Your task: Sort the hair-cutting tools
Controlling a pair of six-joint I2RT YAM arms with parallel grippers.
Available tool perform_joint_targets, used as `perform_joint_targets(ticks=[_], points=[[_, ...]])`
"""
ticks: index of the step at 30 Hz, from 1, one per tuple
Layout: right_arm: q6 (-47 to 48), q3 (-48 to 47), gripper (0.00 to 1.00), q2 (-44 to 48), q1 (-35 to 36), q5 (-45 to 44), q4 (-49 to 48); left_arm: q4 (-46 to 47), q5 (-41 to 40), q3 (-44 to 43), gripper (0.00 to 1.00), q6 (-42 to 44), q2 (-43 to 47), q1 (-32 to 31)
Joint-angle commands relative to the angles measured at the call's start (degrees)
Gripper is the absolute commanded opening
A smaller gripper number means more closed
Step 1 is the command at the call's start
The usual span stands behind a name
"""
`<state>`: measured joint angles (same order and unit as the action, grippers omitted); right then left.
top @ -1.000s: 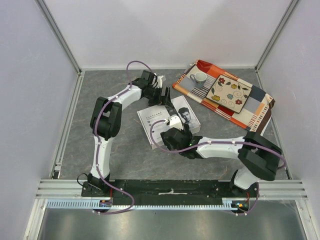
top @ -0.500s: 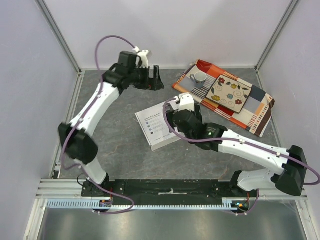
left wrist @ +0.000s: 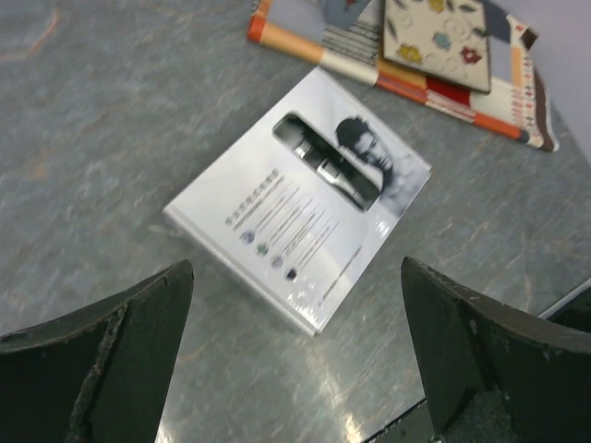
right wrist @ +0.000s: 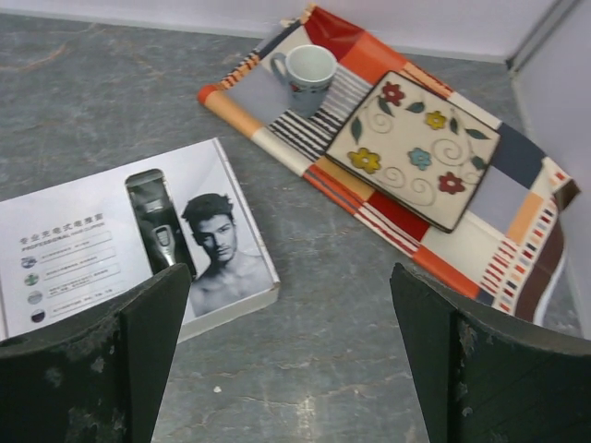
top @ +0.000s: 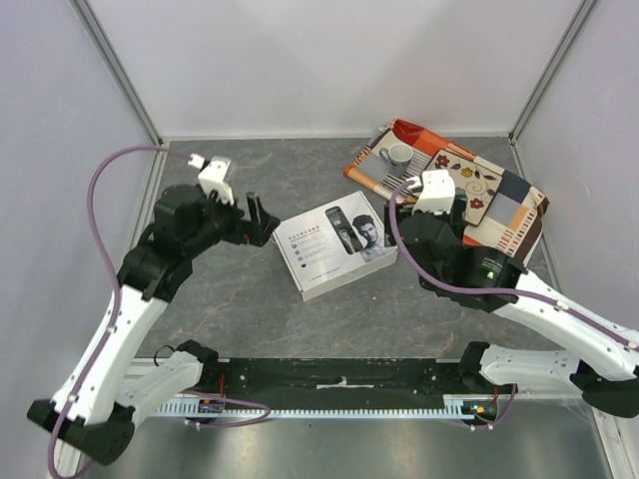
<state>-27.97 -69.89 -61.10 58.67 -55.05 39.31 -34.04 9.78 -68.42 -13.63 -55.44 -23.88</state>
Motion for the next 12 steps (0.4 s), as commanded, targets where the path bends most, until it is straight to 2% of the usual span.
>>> perform_joint_targets(ticks=[1,2,6,9,12], points=[[-1.21,-0.52,0.98,4.14,-0.05,-5.42,4.98,-0.50,-8.36,9.42,1.00,-2.44,10.94,-0.12],[-1.74,-0.34,0.98,5.45,-0.05,-5.34,5.51,-0.67,-11.94,10.58,1.00,-3.50,15.32,-0.12],[-3.67,1.06,0.98,8.27,-0.05,-4.55,8.41,-4.01,-13.82,12.52,1.00,-3.51,23.42,-0.12],[-0.78,2.03,0.98,10.21,-0.14,-1.74,8.50,-4.98,-14.44,13.49,1.00,-2.02,28.17,-0.12],[-3.23,-0.58,0.98,8.02,-0.14,-5.31,12.87,-6.73,-14.44,12.97,1.00,-1.93,29.86,-0.12]])
